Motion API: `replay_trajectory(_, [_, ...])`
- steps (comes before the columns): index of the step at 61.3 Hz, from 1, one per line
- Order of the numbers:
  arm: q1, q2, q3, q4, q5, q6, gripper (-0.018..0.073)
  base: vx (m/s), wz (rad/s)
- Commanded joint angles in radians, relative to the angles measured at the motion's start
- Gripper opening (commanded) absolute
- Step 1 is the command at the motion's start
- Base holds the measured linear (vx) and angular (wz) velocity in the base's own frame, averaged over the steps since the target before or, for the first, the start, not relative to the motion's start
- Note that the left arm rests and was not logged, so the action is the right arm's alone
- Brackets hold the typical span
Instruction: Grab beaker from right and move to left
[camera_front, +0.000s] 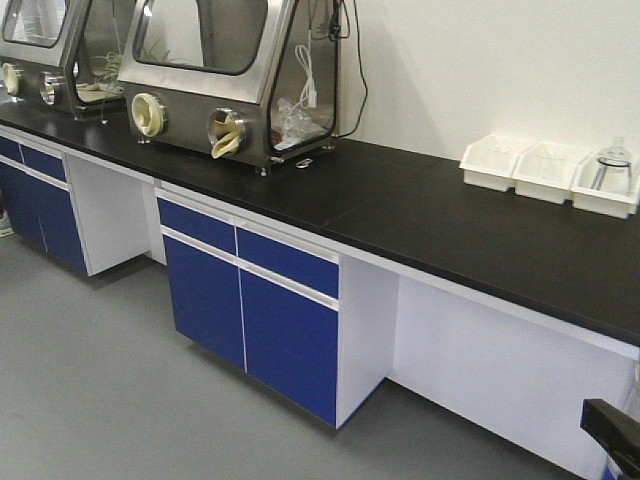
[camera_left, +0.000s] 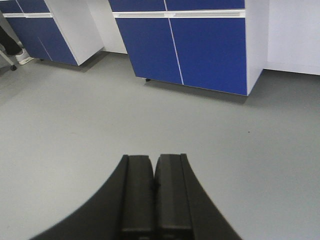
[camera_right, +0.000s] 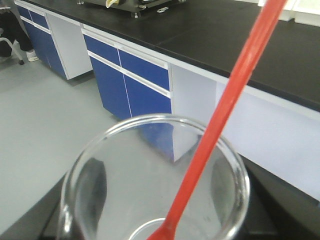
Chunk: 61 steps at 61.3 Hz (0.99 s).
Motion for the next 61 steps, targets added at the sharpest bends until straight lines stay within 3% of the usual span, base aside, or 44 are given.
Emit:
replay_trajectory(1, [0.001, -0.004, -0.032, -0.031, -0.058, -0.002, -0.0003, 0.4, 0.13])
replay_trajectory(36, [0.001, -0.004, -0.032, -0.031, -0.058, -0.002, -0.0003, 0.45, 0.09])
replay_trajectory(61, [0.001, -0.004, -0.032, -0.031, -0.058, -0.002, -0.0003, 0.47, -0.23])
